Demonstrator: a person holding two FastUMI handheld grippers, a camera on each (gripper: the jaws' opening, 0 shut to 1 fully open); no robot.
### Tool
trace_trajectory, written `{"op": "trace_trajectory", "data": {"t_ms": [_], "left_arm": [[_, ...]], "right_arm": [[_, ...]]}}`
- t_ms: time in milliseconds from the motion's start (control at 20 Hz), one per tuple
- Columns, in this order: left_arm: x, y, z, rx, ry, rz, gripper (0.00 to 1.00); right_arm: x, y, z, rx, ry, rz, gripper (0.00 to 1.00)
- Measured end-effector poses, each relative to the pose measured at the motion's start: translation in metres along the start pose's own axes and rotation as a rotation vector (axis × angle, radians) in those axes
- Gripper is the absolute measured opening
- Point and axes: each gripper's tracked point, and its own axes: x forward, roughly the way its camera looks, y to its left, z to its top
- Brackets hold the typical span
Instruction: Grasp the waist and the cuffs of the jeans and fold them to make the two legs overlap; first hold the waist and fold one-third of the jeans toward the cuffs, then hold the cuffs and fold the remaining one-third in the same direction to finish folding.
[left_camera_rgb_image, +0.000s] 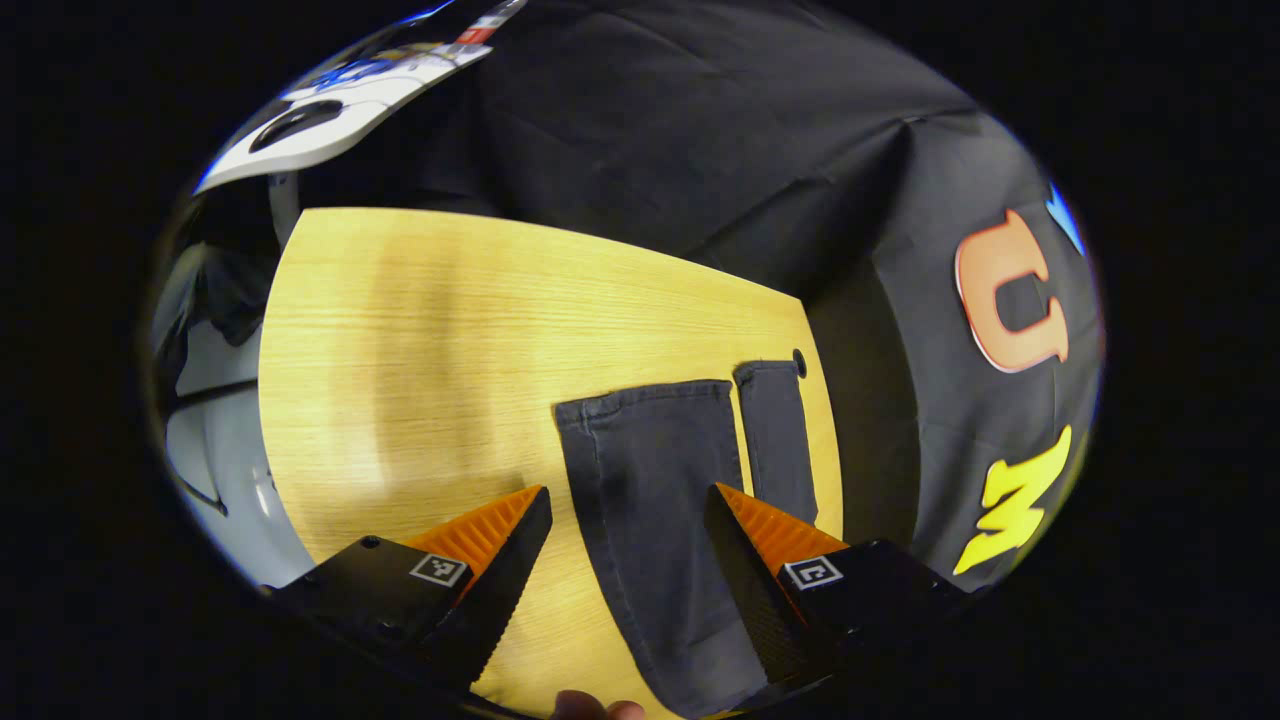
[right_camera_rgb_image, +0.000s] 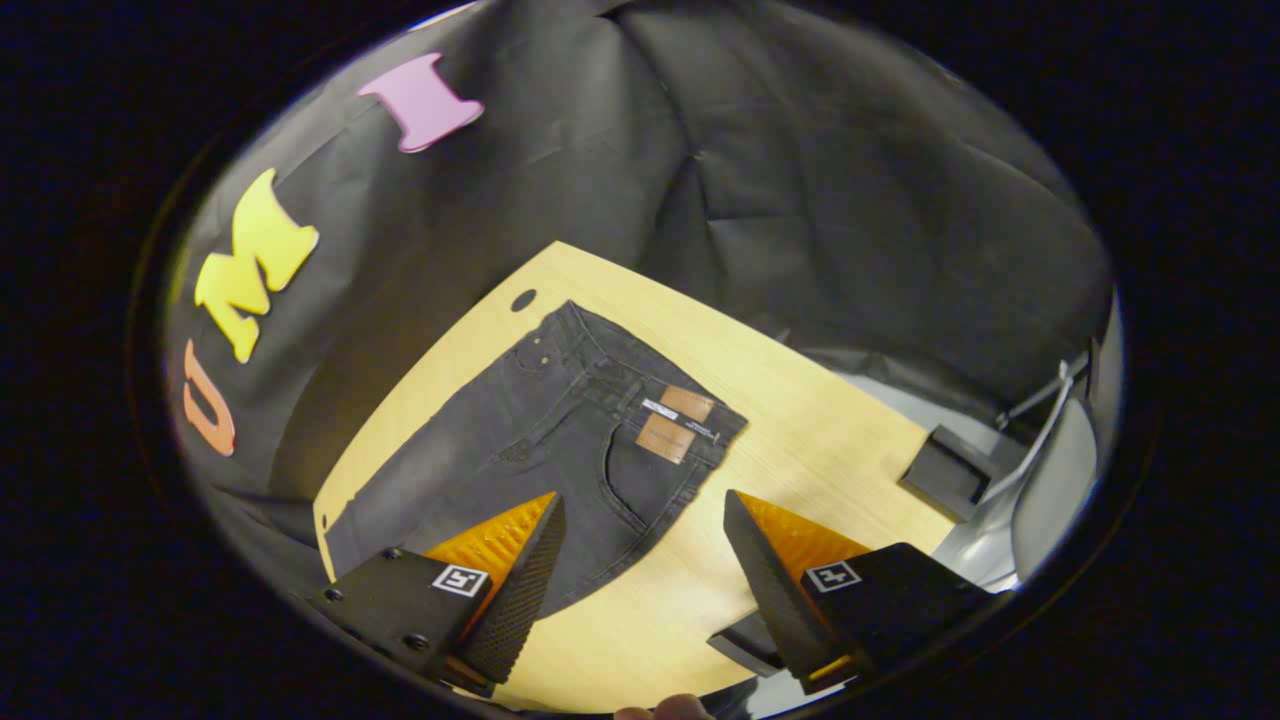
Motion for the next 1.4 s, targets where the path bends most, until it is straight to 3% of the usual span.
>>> {"op": "trace_trajectory", "data": {"t_ms": [50,100,150,300,400,550,600,650,750,800,900,950,1000,1050,1100,1150,1200,1250,1300,1350,1400], "left_arm": [[0.007,0.002,0.007,-0.016,0.001,0.006,0.99],[0.012,0.003,0.010,-0.023,0.003,0.017,0.99],[0.016,0.005,0.014,-0.027,0.003,0.029,0.99],[0.027,0.004,0.017,-0.030,0.024,0.050,0.99],[0.035,-0.003,0.019,-0.010,0.025,0.042,0.98],[0.047,-0.015,0.016,0.021,0.035,0.033,0.98],[0.049,-0.019,0.014,0.030,0.042,0.023,0.98],[0.053,-0.024,0.014,0.034,0.046,0.013,0.98],[0.058,-0.028,0.014,0.029,0.054,-0.001,0.97],[0.060,-0.029,0.014,0.025,0.061,-0.002,0.96],[0.064,-0.031,0.012,0.013,0.080,-0.007,0.89],[0.065,-0.032,0.011,0.010,0.086,-0.006,0.95],[0.066,-0.032,0.011,0.007,0.092,-0.004,0.81],[0.067,-0.035,0.009,0.003,0.099,-0.006,0.77],[0.069,-0.037,0.008,0.002,0.105,-0.009,0.76],[0.070,-0.038,0.006,0.003,0.112,-0.011,0.75],[0.070,-0.038,0.004,0.005,0.117,-0.012,0.75],[0.070,-0.038,0.003,0.009,0.124,-0.013,0.84],[0.073,-0.039,0.001,0.015,0.131,-0.010,0.71],[0.077,-0.039,-0.001,0.021,0.138,0.001,0.69],[0.080,-0.036,-0.002,0.026,0.145,0.018,0.78]], "right_arm": [[0.004,-0.001,-0.002,0.023,0.015,-0.003,0.99],[0.008,-0.001,-0.002,0.039,0.024,-0.008,0.94],[0.013,-0.001,-0.003,0.047,0.031,-0.009,0.99],[0.023,-0.002,-0.007,0.039,0.050,-0.026,0.99],[0.028,-0.002,-0.010,0.053,0.059,-0.034,0.94],[0.037,-0.003,-0.013,0.066,0.073,-0.035,0.94],[0.039,-0.003,-0.013,0.066,0.074,-0.036,0.99],[0.043,-0.005,-0.014,0.070,0.076,-0.038,0.94],[0.049,-0.009,-0.014,0.095,0.072,-0.055,0.94],[0.053,-0.013,-0.013,0.109,0.065,-0.075,0.99],[0.062,-0.019,-0.009,0.123,0.052,-0.116,0.99],[0.066,-0.020,-0.007,0.122,0.045,-0.130,0.94],[0.071,-0.021,-0.005,0.116,0.040,-0.145,1.00],[0.076,-0.021,-0.002,0.109,0.031,-0.164,0.99],[0.079,-0.022,0.000,0.099,0.024,-0.188,0.94],[0.084,-0.022,0.005,0.083,0.015,-0.205,0.99],[0.086,-0.021,0.007,0.065,0.010,-0.227,0.96],[0.089,-0.020,0.007,0.047,0.011,-0.249,0.96],[0.092,-0.019,0.009,0.019,0.011,-0.272,0.94],[0.094,-0.019,0.008,-0.018,0.017,-0.301,0.94],[0.096,-0.018,0.007,-0.055,0.021,-0.333,0.97]]}}
